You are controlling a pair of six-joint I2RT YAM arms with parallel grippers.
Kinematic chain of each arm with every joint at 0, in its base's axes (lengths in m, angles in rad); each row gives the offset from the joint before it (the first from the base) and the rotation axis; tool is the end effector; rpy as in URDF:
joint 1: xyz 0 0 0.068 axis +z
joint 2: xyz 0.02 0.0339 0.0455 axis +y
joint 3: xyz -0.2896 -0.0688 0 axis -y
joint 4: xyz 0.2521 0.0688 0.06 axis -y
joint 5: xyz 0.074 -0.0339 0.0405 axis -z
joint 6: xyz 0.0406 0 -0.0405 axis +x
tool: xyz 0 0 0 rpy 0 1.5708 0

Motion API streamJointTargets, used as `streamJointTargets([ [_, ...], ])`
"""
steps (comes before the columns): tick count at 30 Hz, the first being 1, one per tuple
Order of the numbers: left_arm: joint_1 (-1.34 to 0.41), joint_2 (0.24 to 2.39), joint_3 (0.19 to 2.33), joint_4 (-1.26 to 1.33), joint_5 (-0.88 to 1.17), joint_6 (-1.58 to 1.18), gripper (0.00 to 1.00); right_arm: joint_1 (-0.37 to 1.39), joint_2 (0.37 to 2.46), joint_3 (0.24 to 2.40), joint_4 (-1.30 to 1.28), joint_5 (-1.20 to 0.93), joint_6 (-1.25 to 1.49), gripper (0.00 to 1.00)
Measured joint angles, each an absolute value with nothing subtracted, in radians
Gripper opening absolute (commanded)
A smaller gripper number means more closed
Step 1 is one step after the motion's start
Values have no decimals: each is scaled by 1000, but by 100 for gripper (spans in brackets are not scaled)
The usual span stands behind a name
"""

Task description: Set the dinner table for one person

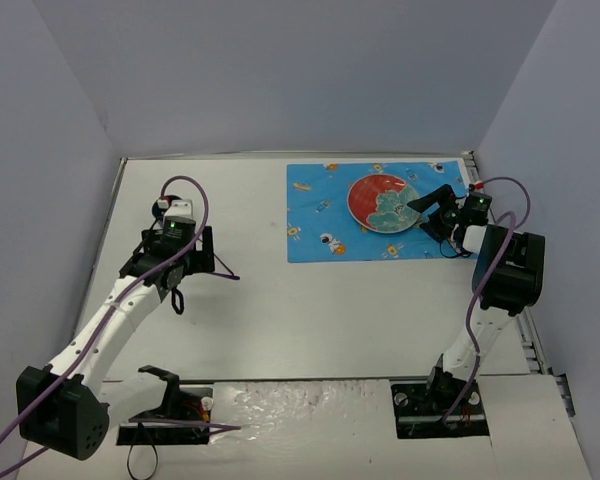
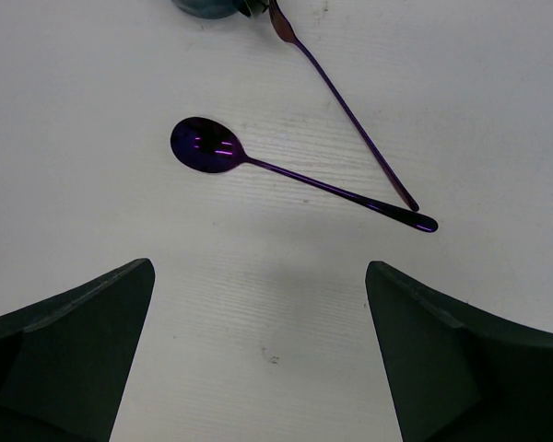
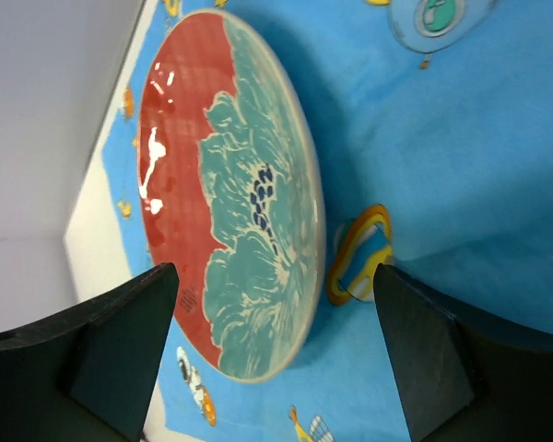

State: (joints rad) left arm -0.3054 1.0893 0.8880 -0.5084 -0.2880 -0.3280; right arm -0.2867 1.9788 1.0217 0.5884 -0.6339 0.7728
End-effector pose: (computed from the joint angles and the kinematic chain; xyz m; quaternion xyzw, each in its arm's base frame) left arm 0.2234 -0.0583 0.3050 -0.0701 0.8986 -0.0047 0.4331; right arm 0.4180 -0.0982 0.1693 0.2439 0.7653 0.3788 0.4597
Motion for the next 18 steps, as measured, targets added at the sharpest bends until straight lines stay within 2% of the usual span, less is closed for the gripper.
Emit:
streamJointTargets([
  [2, -305, 1116, 924, -538, -280, -335, 97, -286, 1929, 1030, 487, -569, 723, 91],
  [9, -262, 1256, 1202, -608, -277, -344, 97, -220, 1700, 1039, 213, -310, 575, 96],
  [13, -185, 1352, 1356, -602, -264, -335, 97, -77, 1589, 1039, 146, -208, 513, 97],
  [18, 7, 1479, 1427, -548, -189, -333, 97, 148, 1529, 1039, 116, -171, 435, 97],
])
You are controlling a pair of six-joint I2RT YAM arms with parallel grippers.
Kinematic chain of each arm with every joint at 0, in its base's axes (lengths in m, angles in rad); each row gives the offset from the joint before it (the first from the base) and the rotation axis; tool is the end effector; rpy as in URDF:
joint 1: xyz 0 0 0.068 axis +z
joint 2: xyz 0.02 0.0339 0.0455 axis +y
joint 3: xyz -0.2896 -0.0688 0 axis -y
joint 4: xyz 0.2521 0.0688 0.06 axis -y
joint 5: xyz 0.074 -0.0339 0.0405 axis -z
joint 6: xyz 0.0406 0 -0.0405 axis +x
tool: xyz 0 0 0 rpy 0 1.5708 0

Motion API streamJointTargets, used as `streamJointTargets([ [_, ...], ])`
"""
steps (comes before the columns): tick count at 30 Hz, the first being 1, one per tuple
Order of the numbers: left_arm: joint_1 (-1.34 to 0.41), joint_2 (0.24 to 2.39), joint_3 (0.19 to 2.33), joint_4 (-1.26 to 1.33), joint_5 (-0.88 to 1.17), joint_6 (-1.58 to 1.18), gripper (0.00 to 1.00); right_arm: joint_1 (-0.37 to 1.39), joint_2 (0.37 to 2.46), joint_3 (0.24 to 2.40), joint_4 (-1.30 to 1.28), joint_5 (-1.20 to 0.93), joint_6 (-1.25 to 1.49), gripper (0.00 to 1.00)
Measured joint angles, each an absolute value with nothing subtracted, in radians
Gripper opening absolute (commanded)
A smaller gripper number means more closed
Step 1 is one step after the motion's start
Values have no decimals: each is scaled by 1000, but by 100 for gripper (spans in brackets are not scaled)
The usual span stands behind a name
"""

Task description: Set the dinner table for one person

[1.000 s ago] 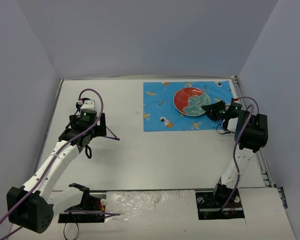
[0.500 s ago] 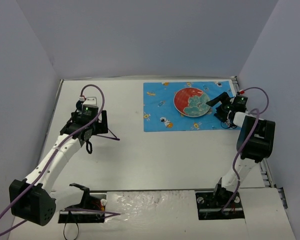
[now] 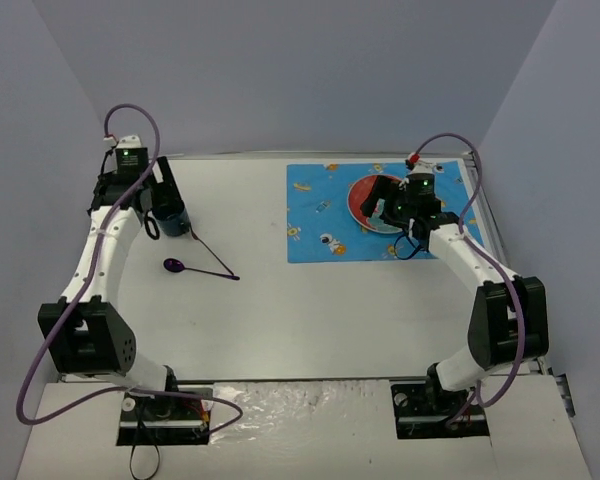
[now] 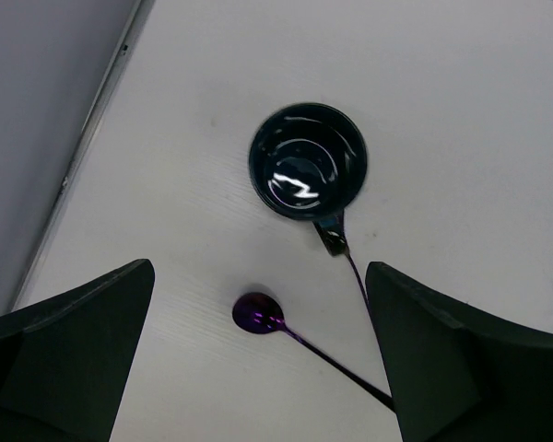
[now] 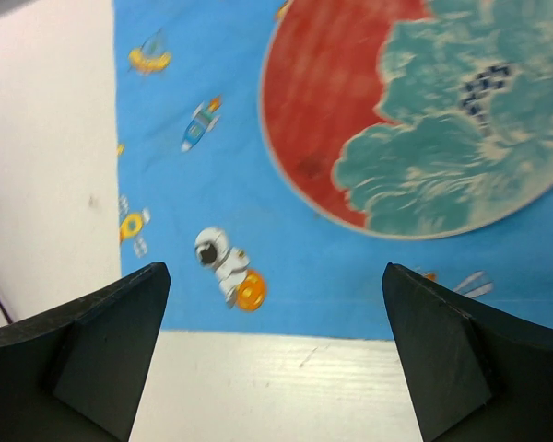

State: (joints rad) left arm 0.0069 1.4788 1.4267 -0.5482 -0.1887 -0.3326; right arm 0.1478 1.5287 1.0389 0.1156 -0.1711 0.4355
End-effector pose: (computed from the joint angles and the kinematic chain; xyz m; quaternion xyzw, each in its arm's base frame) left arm 0.3422 0.0100 0.3843 -0.1921 0.8605 0.0069 0.4717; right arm 0.3596 0.0605 0.2955 0.0704 0.8217 0.2290 0.5172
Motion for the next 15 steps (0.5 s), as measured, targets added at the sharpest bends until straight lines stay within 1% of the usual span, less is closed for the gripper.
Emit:
streamJointTargets([
  [4, 167, 1620, 1460, -481, -90, -301, 97, 234, 1524, 1039, 97, -185, 392, 97],
  [7, 232, 1721, 1496, -453, -10, -234, 97, 272, 1520, 1030, 96, -200, 372, 97],
  [11, 242, 1809, 1560, -442, 96, -138, 96, 312, 1507, 1005, 101, -223, 361, 97],
  [15, 235, 1871, 1624, -445, 191, -39, 93, 333, 1486, 980, 105, -247, 357, 97],
])
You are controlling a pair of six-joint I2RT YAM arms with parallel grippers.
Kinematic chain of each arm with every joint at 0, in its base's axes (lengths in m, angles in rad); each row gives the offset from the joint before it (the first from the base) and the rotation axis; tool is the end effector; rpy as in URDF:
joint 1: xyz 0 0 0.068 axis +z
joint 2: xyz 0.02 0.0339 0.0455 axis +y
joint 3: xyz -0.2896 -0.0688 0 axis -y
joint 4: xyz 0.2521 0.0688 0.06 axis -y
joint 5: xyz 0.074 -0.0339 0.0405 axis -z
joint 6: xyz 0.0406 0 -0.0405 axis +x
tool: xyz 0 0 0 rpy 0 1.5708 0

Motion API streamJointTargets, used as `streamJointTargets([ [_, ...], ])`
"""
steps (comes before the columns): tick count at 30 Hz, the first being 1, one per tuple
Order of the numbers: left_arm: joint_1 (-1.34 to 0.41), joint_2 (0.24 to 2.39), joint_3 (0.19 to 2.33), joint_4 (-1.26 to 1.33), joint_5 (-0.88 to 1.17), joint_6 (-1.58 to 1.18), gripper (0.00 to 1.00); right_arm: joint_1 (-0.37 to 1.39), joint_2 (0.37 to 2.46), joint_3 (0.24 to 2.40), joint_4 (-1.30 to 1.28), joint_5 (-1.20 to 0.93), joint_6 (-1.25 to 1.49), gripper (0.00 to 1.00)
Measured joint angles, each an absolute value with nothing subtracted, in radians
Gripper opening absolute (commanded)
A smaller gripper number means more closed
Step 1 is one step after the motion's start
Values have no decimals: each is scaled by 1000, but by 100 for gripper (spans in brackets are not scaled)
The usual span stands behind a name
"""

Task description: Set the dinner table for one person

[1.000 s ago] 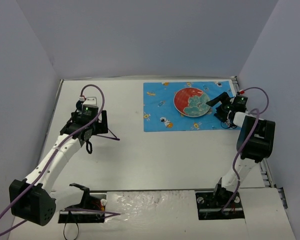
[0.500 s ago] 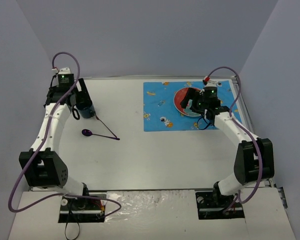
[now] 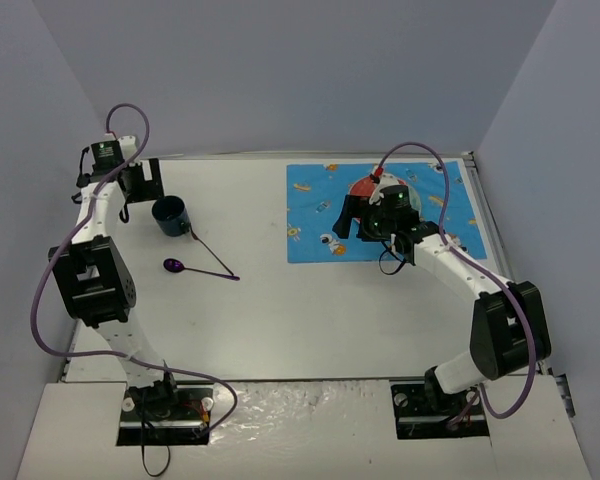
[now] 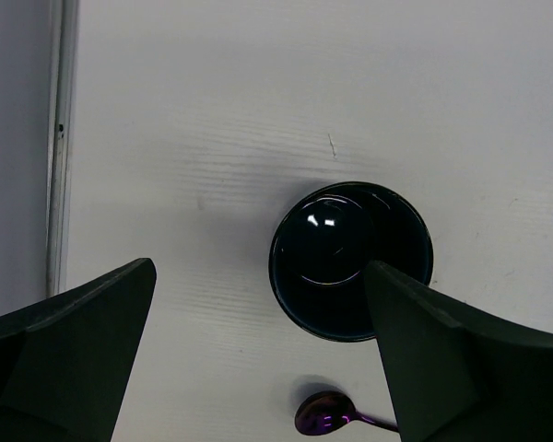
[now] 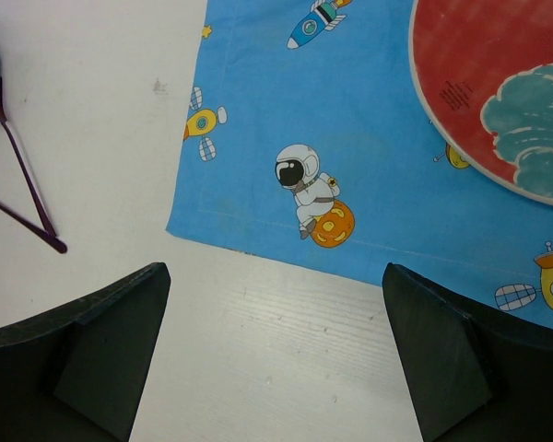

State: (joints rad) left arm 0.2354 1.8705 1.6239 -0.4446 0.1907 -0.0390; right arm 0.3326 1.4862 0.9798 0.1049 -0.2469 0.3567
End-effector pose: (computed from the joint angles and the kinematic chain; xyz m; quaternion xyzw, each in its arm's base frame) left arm 0.4417 0.0980 0.3143 -0.0830 0.8978 -0.0442 0.4302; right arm 0.3271 0.1235 0.2880 -0.0580 0.8283 0.2817 0.4808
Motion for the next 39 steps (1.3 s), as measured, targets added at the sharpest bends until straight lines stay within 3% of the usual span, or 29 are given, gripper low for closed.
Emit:
streamJointTargets([
  [24, 215, 2115, 1759, -513, 270, 92, 44, 350, 1478, 976, 109, -319, 323, 97],
  [29, 212, 2115, 1770, -512, 271, 94, 27, 360, 1491, 976, 109, -323, 317, 97],
  [34, 211, 2115, 1770, -511, 285, 86, 2, 372, 1511, 985, 108, -324, 307, 97],
  [39, 212, 2115, 1770, -508, 285, 73, 0, 412, 1542, 1022, 93, -322, 279, 97],
])
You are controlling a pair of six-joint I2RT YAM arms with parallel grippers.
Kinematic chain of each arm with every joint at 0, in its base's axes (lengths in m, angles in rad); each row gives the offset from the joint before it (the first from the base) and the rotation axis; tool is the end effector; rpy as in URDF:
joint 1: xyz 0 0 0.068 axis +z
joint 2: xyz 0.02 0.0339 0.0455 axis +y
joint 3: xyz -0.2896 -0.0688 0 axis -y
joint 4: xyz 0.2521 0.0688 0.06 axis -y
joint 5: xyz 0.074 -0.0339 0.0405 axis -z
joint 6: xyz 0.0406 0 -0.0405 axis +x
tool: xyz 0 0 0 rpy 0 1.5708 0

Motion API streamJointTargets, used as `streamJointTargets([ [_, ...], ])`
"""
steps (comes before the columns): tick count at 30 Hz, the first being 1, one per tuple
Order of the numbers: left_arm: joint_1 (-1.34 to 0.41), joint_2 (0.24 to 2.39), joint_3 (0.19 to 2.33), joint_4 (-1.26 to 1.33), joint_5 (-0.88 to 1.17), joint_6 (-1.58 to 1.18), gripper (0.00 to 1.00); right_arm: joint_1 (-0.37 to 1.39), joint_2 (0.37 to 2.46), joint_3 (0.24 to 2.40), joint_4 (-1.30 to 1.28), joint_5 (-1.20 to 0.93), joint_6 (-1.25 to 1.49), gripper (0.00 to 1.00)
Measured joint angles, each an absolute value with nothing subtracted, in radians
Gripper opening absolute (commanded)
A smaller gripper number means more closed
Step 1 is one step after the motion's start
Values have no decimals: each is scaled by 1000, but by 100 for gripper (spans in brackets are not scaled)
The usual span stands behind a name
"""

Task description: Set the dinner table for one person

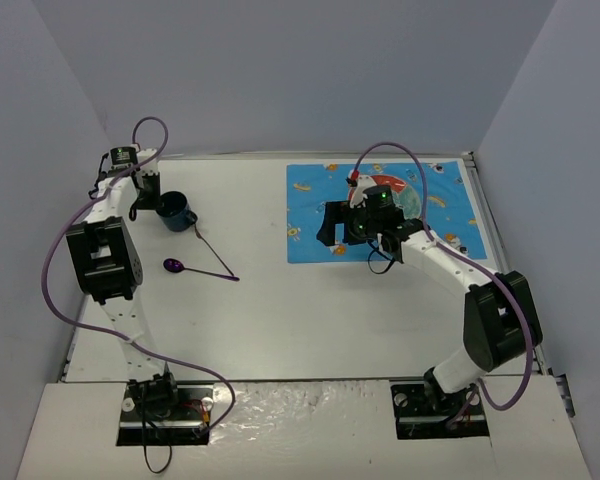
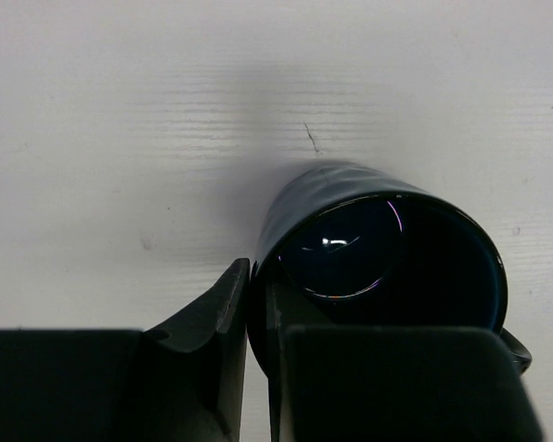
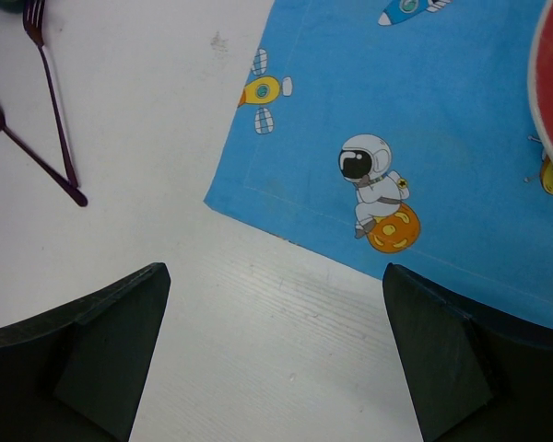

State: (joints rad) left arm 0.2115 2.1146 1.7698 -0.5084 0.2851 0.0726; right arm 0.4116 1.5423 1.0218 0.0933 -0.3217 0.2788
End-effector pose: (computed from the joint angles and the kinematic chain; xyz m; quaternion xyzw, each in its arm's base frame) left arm 0.4929 0.0941 0.2475 -0.0145 0.9281 -0.0825 0.3629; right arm 0.3273 0.1569 0.2830 -0.1416 0.8225 0.3075 0.4571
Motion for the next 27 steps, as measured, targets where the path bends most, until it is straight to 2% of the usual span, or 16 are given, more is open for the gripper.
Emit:
streamJointTargets([
  [11, 147, 1965, 1726, -597, 143, -13, 0, 598, 1621, 1219, 79, -287, 117, 95],
  [20, -140, 1821, 1748, -715, -1, -122, 0, 680, 1768, 1462, 36, -296, -16, 90],
  [27, -281, 1789, 1749, -795, -33, -202, 0, 720, 1809, 1507, -8, -273, -72, 80],
])
